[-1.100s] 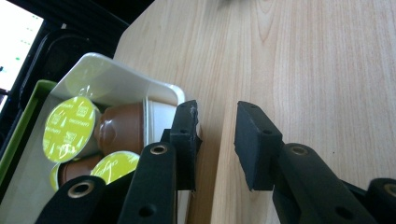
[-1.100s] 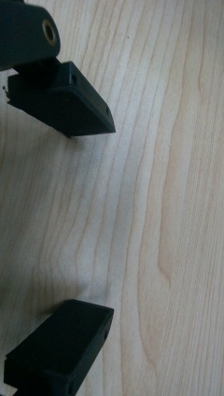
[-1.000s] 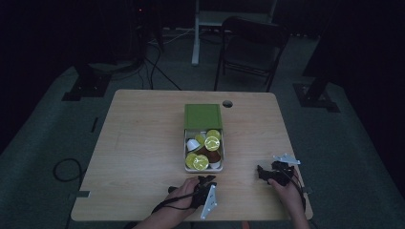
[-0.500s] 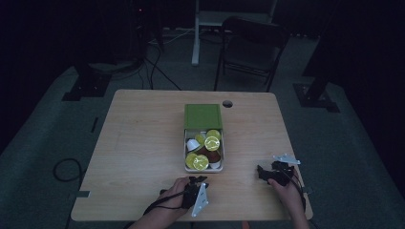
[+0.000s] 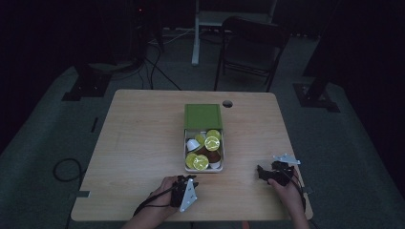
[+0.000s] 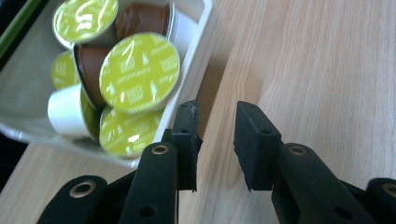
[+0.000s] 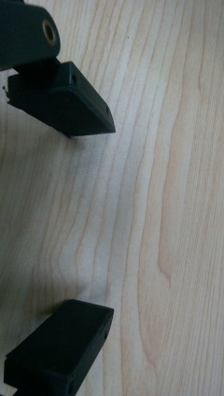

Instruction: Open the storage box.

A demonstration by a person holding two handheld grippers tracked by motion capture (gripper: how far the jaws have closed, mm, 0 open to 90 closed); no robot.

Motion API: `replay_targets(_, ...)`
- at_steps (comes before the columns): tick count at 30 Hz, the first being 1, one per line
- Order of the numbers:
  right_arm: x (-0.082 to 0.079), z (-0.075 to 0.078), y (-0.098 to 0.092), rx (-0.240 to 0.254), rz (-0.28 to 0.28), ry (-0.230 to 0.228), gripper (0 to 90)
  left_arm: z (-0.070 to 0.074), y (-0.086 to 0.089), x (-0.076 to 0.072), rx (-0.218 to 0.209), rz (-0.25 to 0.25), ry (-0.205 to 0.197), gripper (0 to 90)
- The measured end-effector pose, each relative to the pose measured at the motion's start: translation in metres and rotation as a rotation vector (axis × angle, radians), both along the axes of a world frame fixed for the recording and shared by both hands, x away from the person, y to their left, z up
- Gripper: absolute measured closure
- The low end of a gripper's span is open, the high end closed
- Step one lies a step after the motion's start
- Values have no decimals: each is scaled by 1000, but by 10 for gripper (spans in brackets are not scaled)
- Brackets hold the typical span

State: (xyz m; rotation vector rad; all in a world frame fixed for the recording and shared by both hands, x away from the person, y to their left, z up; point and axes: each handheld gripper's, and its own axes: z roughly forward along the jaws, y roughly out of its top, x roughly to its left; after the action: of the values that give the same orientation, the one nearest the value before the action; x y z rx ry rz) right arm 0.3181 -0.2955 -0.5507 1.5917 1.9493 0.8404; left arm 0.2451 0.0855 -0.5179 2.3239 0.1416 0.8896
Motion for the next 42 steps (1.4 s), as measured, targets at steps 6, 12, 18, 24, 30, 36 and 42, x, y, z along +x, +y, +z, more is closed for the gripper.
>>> replay_targets(6,0,0,0,0,0,0,105,1,19,1,-36,51,43,709)
replay_targets(12,0,0,0,0,0,0,104,4,42,7,-76,122,60,709)
replay_targets(18,0,0,0,0,0,1,105,9,65,14,-119,207,74,709)
replay_targets(24,0,0,0,0,0,-1,104,11,82,20,-171,276,91,708)
replay_targets(30,0,0,0,0,0,0,105,11,94,26,-222,350,105,700)
replay_targets(36,0,0,0,0,0,0,105,12,108,31,-275,431,131,679)
replay_targets(42,0,0,0,0,0,0,104,13,122,34,-309,484,146,680)
